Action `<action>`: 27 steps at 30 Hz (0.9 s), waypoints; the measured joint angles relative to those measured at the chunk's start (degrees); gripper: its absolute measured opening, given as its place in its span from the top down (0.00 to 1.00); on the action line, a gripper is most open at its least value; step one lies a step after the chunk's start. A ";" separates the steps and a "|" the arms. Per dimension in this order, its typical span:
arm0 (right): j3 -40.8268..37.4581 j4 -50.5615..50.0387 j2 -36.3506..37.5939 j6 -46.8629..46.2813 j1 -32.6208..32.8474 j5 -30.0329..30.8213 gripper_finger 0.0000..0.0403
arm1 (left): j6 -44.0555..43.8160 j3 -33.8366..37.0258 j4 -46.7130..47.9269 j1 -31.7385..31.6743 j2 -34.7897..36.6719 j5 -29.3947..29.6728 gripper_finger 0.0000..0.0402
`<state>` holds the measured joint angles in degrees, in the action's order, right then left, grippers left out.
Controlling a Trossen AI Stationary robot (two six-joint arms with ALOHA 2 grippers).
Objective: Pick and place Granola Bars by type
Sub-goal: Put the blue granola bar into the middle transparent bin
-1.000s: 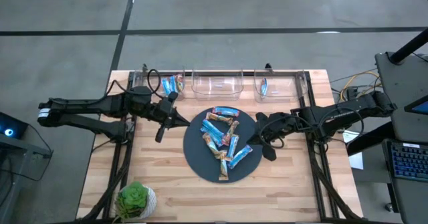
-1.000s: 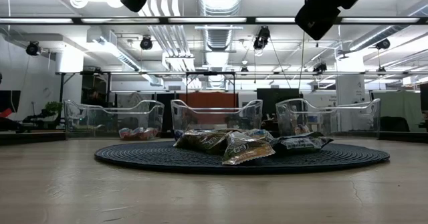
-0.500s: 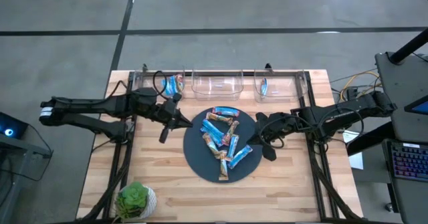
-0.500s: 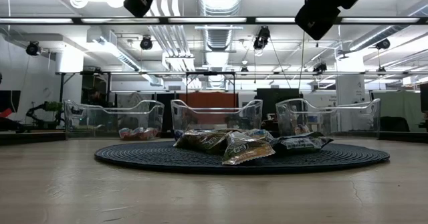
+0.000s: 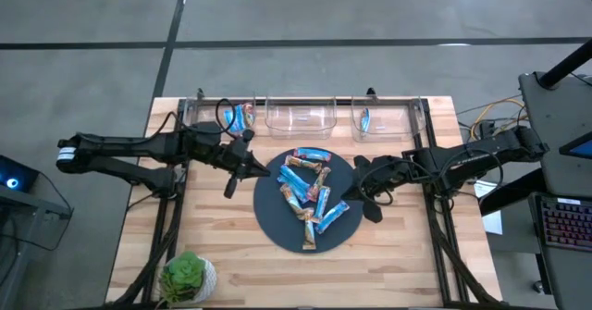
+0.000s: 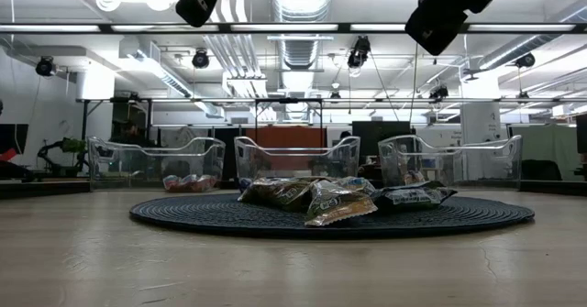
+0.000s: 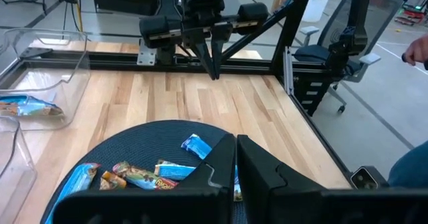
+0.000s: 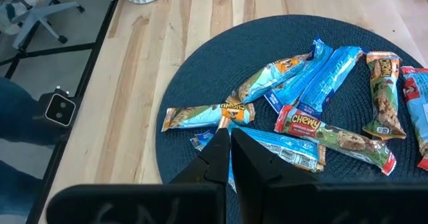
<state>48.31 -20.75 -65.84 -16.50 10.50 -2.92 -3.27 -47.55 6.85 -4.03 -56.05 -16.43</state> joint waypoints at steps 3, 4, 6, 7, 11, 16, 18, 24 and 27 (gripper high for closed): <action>0.00 0.00 0.00 0.43 0.00 -0.04 0.97 | -0.02 0.00 0.02 0.00 0.00 0.02 1.00; 0.00 -0.02 0.00 0.50 0.00 -0.07 0.96 | 0.00 0.00 0.01 0.00 0.00 0.02 1.00; 0.00 -0.02 0.00 0.74 -0.02 -0.38 0.93 | -0.01 0.00 0.02 0.00 0.00 0.02 1.00; 0.00 -0.02 0.00 1.20 -0.02 -0.57 0.91 | 0.00 0.00 0.02 0.00 0.00 0.02 1.00; 0.00 -0.89 0.00 2.35 -0.02 -0.53 0.80 | -0.01 0.00 0.02 0.00 0.00 0.02 1.00; 0.02 -3.67 -1.29 2.12 -0.04 -0.05 0.68 | 0.00 0.00 0.04 0.00 0.00 0.02 1.00; 0.03 -2.89 -2.47 1.93 -0.04 -0.16 0.63 | 0.00 0.00 0.04 0.00 0.00 0.02 1.00; 4.09 -3.93 -6.78 2.70 -0.04 -0.41 0.53 | -0.23 0.00 0.03 0.00 0.02 0.03 1.00; 7.51 -7.28 -9.63 5.22 0.00 -0.55 0.50 | -0.22 0.00 0.12 0.00 0.02 0.02 1.00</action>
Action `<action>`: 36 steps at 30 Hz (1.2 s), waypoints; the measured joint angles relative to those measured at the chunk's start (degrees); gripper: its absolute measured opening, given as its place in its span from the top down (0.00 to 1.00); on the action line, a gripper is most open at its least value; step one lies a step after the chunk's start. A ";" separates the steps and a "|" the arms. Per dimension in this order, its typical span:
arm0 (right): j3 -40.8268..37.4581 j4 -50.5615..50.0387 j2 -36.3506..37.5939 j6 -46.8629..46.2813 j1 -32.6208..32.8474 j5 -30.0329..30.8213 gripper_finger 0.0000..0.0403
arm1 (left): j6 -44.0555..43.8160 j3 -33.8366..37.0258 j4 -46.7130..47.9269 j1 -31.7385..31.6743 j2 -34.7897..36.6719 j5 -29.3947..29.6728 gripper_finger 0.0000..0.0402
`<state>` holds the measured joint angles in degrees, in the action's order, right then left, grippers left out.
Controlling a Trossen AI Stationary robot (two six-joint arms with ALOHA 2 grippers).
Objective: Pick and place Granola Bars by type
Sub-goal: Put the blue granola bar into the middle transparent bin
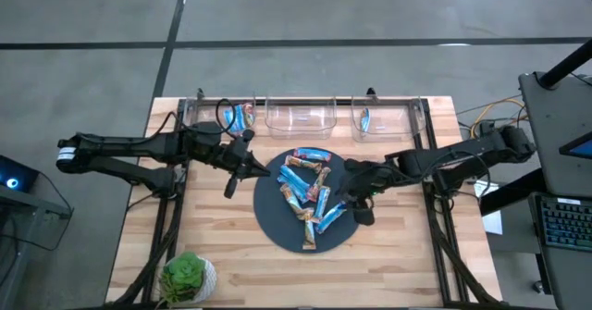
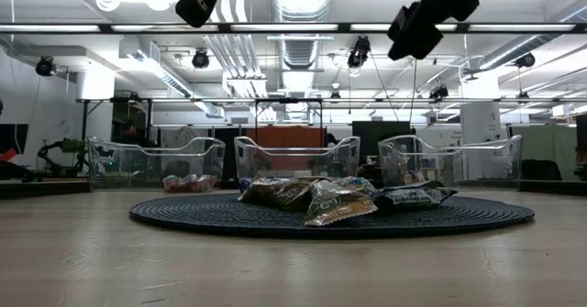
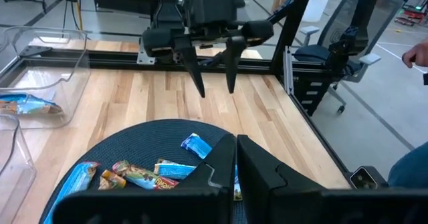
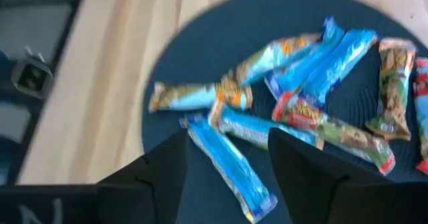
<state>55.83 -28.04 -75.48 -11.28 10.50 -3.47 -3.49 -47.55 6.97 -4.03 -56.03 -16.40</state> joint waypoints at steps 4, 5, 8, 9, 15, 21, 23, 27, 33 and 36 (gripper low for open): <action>3.56 -6.15 -4.41 2.68 0.00 0.00 0.48 | 0.00 0.00 0.06 0.00 0.00 0.00 1.00; 4.26 -6.98 -5.41 3.23 0.00 -0.01 0.48 | 0.00 0.00 0.10 0.00 0.00 0.01 1.00; 5.57 -7.84 -8.01 5.95 0.00 -1.09 0.48 | 0.00 0.00 0.49 0.00 0.00 0.02 1.00; 5.88 -7.79 -8.86 6.78 0.00 -1.75 0.48 | 0.00 0.00 0.51 0.00 0.00 0.02 1.00; 6.41 -7.75 -12.75 12.14 0.00 -3.08 0.48 | 0.02 0.00 0.71 0.00 0.00 0.02 1.00; 6.28 -7.74 -15.78 17.67 0.00 -3.21 0.48 | 0.02 0.00 1.07 -0.01 0.00 0.00 1.00; 6.19 -7.74 -16.92 18.75 0.00 -3.38 0.48 | 0.02 0.00 1.32 0.00 0.00 0.00 1.00; 6.15 -7.69 -19.91 21.16 -0.04 -5.36 0.48 | 0.02 0.00 1.69 0.00 0.00 0.00 1.00; 6.06 -7.76 -23.86 22.36 -0.04 -5.55 0.48 | 0.04 0.00 1.74 -0.02 0.00 0.00 1.00; 6.06 -7.69 -24.79 22.65 -0.11 -5.26 0.48 | 0.04 0.00 1.83 -0.02 0.00 0.00 1.00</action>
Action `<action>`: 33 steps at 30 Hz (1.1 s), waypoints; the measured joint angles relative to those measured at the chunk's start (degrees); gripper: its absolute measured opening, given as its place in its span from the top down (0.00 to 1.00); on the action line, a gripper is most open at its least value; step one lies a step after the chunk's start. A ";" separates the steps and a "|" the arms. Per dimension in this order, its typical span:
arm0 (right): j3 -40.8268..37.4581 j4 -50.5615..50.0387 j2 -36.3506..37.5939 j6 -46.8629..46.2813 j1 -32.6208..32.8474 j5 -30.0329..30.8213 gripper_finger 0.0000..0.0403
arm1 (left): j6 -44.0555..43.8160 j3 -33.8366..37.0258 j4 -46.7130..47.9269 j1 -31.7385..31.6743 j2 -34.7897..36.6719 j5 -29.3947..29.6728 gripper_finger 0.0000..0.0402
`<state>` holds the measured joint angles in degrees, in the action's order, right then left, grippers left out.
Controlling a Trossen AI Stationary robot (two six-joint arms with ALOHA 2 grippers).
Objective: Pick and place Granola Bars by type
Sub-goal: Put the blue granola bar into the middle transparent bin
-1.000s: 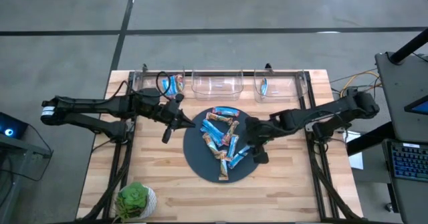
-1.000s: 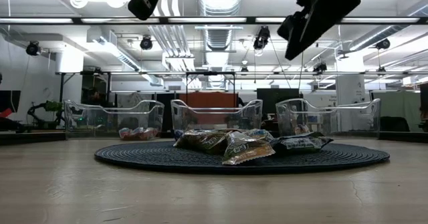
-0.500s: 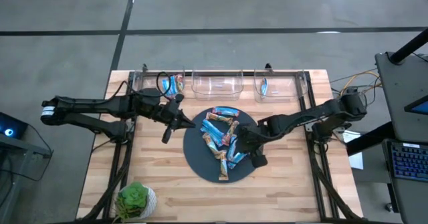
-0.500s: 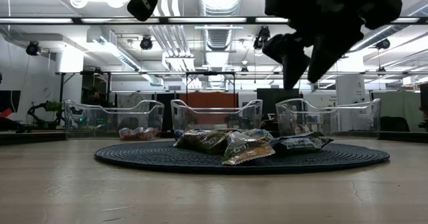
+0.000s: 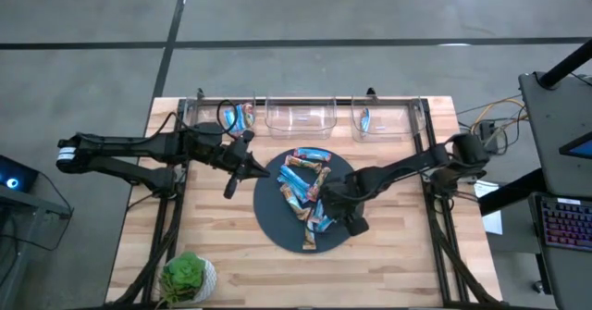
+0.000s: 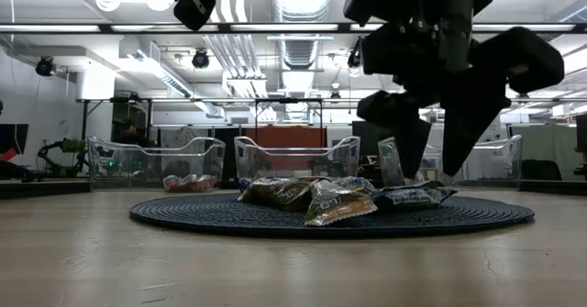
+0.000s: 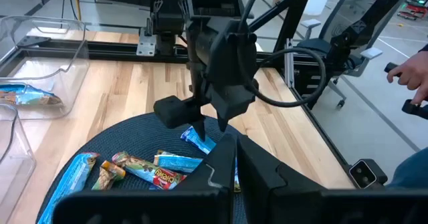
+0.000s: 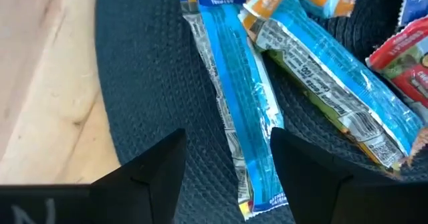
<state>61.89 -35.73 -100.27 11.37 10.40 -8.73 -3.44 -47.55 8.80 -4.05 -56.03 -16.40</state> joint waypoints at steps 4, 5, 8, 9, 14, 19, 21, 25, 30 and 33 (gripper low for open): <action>-0.04 0.02 -0.50 -0.62 -0.32 2.04 0.48 | 0.00 0.00 0.39 0.01 0.00 0.00 1.00; -0.04 -0.05 -0.61 -0.60 -0.41 2.79 0.48 | 0.00 0.00 0.38 0.01 0.00 0.00 1.00; -0.04 -0.17 -1.04 -0.33 -0.86 3.15 0.48 | 0.00 0.00 0.43 0.01 0.00 0.00 1.00; -0.04 -0.21 -1.19 -0.28 -0.92 3.18 0.48 | 0.00 0.00 0.50 0.00 0.01 0.00 1.00; -0.06 -1.57 -2.43 0.77 -0.92 3.28 0.48 | 0.00 0.00 0.82 0.00 0.02 0.00 1.00; -0.04 -1.48 -3.53 1.63 -1.03 3.81 0.48 | -0.02 0.00 0.82 0.00 0.00 0.00 1.00; -0.07 -1.55 -3.85 1.57 -1.03 4.29 0.48 | -0.01 0.00 0.82 0.00 0.01 0.00 1.00; -0.07 -1.61 -4.28 1.39 -1.03 4.44 0.48 | 0.00 0.00 0.82 0.00 0.00 0.00 1.00; -0.15 -1.62 -4.31 1.25 -1.03 5.60 0.49 | -0.02 0.00 0.83 0.00 0.01 0.00 1.00; -0.17 -1.70 -4.31 1.23 -1.03 6.02 0.52 | -0.02 0.00 0.83 0.00 0.00 0.00 1.00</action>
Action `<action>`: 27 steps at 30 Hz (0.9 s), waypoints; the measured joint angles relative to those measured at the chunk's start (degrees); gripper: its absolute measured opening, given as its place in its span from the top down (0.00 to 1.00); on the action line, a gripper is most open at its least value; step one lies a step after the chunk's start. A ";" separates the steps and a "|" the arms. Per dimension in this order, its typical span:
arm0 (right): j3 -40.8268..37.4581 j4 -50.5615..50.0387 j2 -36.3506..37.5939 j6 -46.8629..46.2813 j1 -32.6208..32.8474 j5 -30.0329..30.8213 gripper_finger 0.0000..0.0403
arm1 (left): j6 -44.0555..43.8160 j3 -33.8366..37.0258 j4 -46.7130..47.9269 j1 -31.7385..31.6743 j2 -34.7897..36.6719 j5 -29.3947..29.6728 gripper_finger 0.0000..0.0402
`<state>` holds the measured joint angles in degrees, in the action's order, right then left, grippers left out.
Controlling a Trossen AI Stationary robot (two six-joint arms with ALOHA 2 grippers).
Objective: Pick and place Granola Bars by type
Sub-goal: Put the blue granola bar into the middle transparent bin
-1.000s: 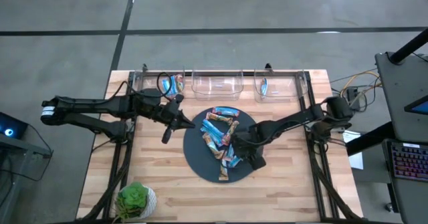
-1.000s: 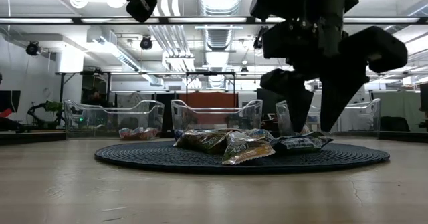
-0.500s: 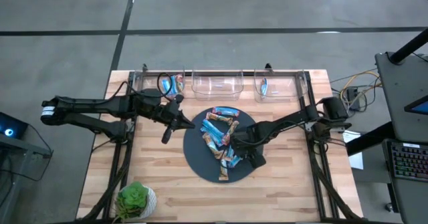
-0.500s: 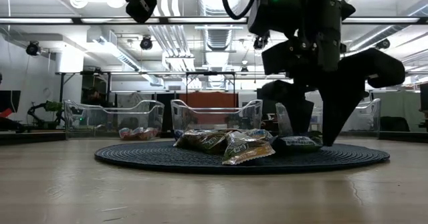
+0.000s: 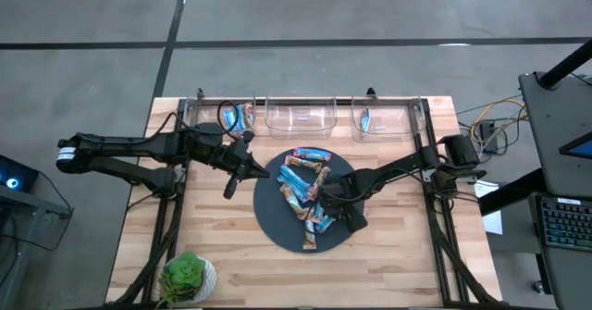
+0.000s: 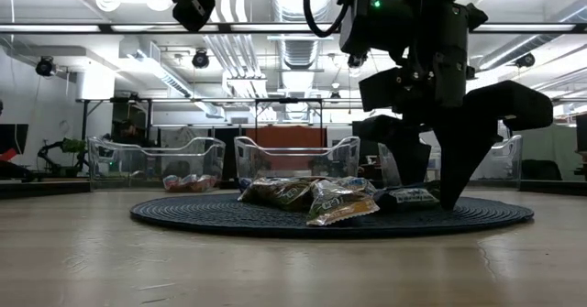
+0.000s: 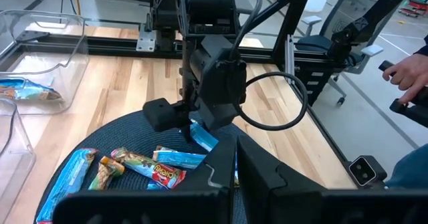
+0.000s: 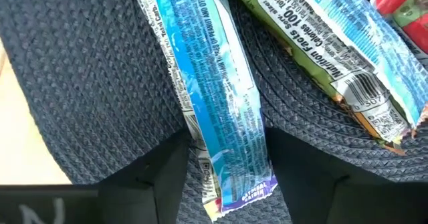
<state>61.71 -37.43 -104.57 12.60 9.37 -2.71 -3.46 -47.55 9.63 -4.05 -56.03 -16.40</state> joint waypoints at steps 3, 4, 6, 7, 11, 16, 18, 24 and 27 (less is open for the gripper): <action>-0.02 0.00 0.00 0.02 0.00 0.02 0.57 | 0.00 0.00 0.01 0.00 0.00 0.00 1.00; -0.06 -0.02 0.04 0.01 0.00 -0.06 0.59 | 0.00 0.00 0.02 0.00 0.02 0.00 1.00; -0.07 -0.13 0.04 0.02 0.00 -0.10 0.63 | 0.00 0.00 0.01 0.00 0.01 0.00 1.00; -0.07 -0.13 0.04 0.02 0.00 -0.13 0.65 | 0.00 0.00 0.00 0.00 0.01 0.00 1.00; -0.07 -0.17 0.09 0.02 0.00 -0.23 0.71 | 0.00 0.00 0.02 0.00 0.01 0.00 1.00; -0.07 -0.22 0.11 -0.19 0.00 -0.21 0.78 | 0.00 0.00 0.00 0.00 0.00 0.00 1.00; 0.05 -0.63 0.17 -0.20 0.00 -0.19 0.80 | 0.00 0.00 0.01 0.00 0.00 0.00 1.00; 0.76 -3.88 0.20 -2.80 -0.04 -0.07 0.83 | 0.01 -0.28 -0.06 0.00 0.02 0.02 1.00; 1.52 -6.58 0.20 -4.15 -0.04 -0.08 0.83 | 0.01 -0.58 -0.20 0.00 0.02 0.01 1.00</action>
<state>63.24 -44.01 -104.38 8.45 9.32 -2.79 -3.46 -48.13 9.43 -4.05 -56.01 -16.39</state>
